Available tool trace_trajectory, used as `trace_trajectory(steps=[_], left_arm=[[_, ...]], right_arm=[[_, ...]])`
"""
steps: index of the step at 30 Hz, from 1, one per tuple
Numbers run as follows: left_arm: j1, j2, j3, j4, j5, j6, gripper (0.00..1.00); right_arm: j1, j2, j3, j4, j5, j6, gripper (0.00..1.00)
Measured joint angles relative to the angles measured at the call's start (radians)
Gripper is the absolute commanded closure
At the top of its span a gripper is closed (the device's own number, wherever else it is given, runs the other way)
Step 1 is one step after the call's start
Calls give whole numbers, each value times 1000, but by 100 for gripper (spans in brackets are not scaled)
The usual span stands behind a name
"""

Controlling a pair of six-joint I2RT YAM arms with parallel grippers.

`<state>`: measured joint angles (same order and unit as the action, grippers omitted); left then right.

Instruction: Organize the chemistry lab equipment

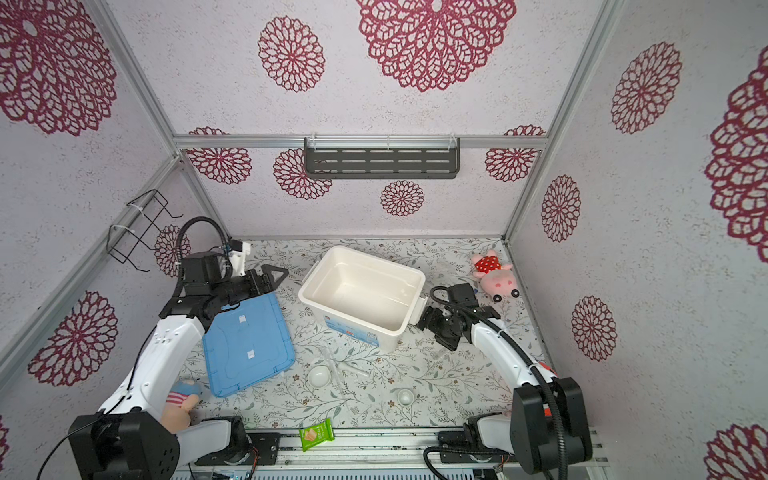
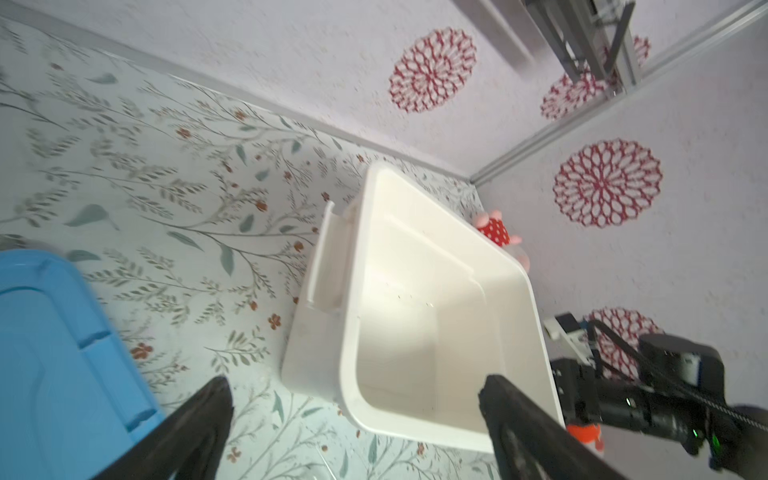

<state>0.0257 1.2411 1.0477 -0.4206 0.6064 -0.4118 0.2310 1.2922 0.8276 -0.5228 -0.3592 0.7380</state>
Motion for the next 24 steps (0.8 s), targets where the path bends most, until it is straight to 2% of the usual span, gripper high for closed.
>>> trace_trajectory(steps=[7,15,21,22,23,24], left_arm=[[-18,11,0,-76,-8,26,3],[-18,50,-4,-84,-50,26,2],[-18,55,-3,-91,-97,27,3],[-18,55,-3,-96,-107,29,3],[-18,53,-3,-101,-120,31,3],[-18,48,-3,-106,-130,34,3]], right_arm=[[60,138,70,103,-28,81,16],[114,391,312,215,-38,146,16],[85,610,601,112,2,39,14],[74,631,636,82,22,10,10],[61,639,657,55,38,-15,1],[47,639,666,34,58,-35,1]])
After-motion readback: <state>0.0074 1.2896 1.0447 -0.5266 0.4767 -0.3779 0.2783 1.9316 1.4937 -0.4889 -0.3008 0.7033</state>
